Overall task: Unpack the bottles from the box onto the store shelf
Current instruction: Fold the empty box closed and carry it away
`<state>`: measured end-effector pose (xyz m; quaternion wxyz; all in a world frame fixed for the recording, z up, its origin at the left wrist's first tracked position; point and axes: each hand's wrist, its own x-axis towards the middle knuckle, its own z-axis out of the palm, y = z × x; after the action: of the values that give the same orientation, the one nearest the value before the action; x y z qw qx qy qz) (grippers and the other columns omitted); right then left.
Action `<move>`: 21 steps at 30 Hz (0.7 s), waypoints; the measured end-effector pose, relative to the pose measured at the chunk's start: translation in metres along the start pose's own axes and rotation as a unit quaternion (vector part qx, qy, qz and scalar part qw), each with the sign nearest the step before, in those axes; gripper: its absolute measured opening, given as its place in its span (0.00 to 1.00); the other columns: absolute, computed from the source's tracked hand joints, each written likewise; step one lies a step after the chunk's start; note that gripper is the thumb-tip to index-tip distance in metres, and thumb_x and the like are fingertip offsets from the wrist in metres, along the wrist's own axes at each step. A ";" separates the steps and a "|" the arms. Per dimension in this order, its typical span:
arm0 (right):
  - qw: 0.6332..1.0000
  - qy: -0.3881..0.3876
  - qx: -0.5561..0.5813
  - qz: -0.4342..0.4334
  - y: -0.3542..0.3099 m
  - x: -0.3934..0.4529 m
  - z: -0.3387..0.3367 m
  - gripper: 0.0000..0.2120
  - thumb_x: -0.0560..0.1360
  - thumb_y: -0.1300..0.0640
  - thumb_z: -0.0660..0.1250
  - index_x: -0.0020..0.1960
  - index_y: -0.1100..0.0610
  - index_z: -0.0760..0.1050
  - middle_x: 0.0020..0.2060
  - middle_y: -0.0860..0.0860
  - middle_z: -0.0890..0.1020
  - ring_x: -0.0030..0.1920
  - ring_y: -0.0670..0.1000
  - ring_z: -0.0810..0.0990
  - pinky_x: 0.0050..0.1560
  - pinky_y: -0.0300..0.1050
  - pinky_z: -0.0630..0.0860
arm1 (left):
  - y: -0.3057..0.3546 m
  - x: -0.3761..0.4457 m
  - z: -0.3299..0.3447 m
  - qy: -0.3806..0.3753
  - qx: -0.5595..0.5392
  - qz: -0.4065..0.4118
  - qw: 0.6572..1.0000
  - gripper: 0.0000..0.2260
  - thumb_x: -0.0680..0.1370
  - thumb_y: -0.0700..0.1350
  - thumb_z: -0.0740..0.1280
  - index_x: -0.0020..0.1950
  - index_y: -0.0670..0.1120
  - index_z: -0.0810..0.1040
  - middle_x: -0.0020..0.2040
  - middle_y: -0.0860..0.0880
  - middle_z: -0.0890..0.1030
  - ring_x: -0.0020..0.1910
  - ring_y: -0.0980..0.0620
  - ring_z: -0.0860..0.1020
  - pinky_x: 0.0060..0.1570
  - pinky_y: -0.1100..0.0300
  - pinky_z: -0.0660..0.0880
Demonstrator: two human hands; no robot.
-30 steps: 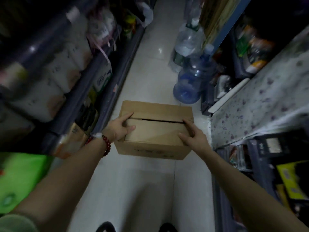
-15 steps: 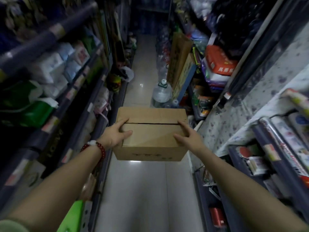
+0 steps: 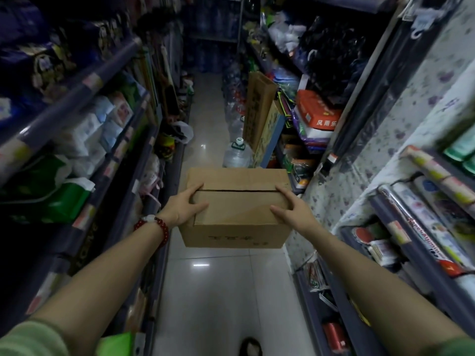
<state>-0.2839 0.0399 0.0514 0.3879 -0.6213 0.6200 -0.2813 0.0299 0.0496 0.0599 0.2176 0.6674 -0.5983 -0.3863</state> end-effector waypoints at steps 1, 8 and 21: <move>1.000 -0.005 0.002 0.004 0.002 0.009 0.001 0.29 0.75 0.50 0.70 0.73 0.41 0.64 0.67 0.49 0.69 0.65 0.54 0.71 0.65 0.52 0.73 | 0.000 0.009 -0.001 -0.003 0.000 -0.002 1.000 0.30 0.75 0.55 0.68 0.75 0.58 0.61 0.72 0.45 0.69 0.70 0.44 0.68 0.69 0.55 0.64; 0.999 -0.019 0.015 0.020 0.008 0.118 0.011 0.29 0.75 0.52 0.70 0.73 0.44 0.65 0.64 0.47 0.69 0.60 0.47 0.70 0.52 0.32 0.73 | 0.004 0.105 -0.015 -0.009 -0.006 -0.027 1.000 0.30 0.76 0.52 0.68 0.76 0.56 0.61 0.72 0.43 0.68 0.70 0.43 0.68 0.67 0.56 0.64; 0.994 -0.107 0.026 0.006 -0.040 0.335 0.015 0.30 0.75 0.52 0.70 0.74 0.46 0.64 0.74 0.51 0.64 0.72 0.56 0.64 0.67 0.47 0.69 | 0.008 0.285 -0.077 0.030 -0.027 -0.084 0.996 0.30 0.75 0.53 0.69 0.75 0.57 0.62 0.73 0.42 0.66 0.71 0.42 0.65 0.67 0.58 0.62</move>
<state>-0.2251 -0.2917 0.0332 0.4695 -0.6336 0.5715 -0.2269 0.0807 -0.2410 0.0403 0.2206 0.7204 -0.5230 -0.3985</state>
